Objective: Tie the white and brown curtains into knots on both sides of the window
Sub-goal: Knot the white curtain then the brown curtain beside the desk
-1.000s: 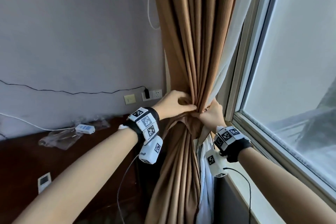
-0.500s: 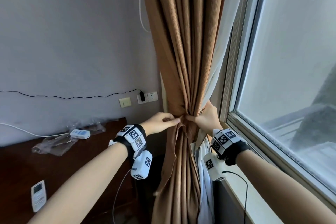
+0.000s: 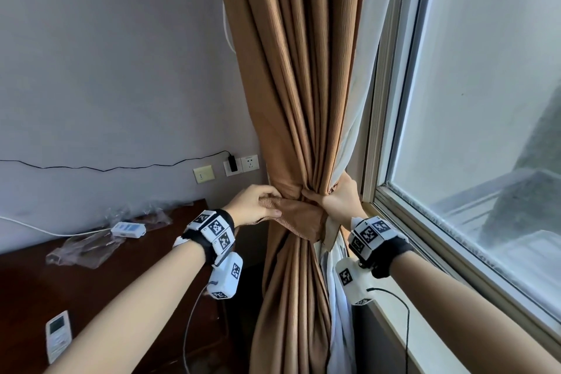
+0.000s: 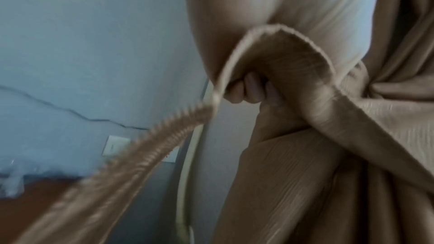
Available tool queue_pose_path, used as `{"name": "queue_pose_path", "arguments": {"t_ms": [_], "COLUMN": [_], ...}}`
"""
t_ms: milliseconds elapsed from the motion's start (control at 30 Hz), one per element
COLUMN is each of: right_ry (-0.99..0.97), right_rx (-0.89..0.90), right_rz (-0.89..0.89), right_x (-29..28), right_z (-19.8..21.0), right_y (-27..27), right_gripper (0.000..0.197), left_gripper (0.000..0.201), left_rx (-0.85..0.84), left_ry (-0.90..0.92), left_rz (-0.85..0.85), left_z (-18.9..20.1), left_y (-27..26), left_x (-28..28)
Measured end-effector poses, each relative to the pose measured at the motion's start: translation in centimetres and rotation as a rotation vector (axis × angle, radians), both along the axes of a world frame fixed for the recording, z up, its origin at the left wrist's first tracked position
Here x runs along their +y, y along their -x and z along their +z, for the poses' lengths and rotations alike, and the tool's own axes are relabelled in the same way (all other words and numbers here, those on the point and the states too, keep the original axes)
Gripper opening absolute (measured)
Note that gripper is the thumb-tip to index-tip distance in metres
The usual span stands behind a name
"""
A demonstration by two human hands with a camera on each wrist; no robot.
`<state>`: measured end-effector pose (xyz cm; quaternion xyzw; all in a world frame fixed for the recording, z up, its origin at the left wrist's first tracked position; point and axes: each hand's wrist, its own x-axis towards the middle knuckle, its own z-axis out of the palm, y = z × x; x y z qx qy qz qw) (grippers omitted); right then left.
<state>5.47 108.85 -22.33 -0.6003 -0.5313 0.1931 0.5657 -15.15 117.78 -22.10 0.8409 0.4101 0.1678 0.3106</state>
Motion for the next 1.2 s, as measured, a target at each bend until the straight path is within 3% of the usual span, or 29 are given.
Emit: {"name": "queue_pose_path", "arguments": {"t_ms": [67, 300, 433, 533, 667, 833, 1033, 1200], "right_ry": [0.000, 0.009, 0.023, 0.025, 0.040, 0.071, 0.116, 0.103], "right_rx": [0.000, -0.012, 0.006, 0.006, 0.019, 0.057, 0.049, 0.060], "right_rz": [0.003, 0.003, 0.024, 0.023, 0.037, 0.063, 0.089, 0.096], "right_x": [0.0, 0.0, -0.1, 0.0, 0.1, 0.1, 0.5, 0.6], "right_z": [0.0, 0.2, 0.2, 0.2, 0.1, 0.2, 0.6, 0.2], "right_y": [-0.2, 0.0, -0.2, -0.4, -0.3, -0.8, -1.5, -1.5], "right_gripper": [0.048, 0.046, 0.046, 0.044, 0.045, 0.048, 0.047, 0.048], "left_gripper": [0.026, 0.013, 0.025, 0.030, 0.005, 0.019, 0.017, 0.027], "left_rx": [0.017, 0.185, 0.308, 0.264, 0.263, 0.157, 0.064, -0.022], "left_ry": [-0.036, -0.301, -0.413, -0.488, -0.548, -0.385, -0.300, -0.072], "left_rz": [-0.008, 0.056, 0.035, 0.072, 0.195, 0.253, 0.216, 0.244], "left_z": [0.0, 2.4, 1.7, 1.2, 0.5, 0.1, 0.6, 0.7], "left_y": [0.0, 0.1, 1.1, 1.5, 0.6, -1.3, -3.6, -5.0], "left_x": [-0.2, 0.8, 1.3, 2.0, 2.5, 3.1, 2.8, 3.5]}}
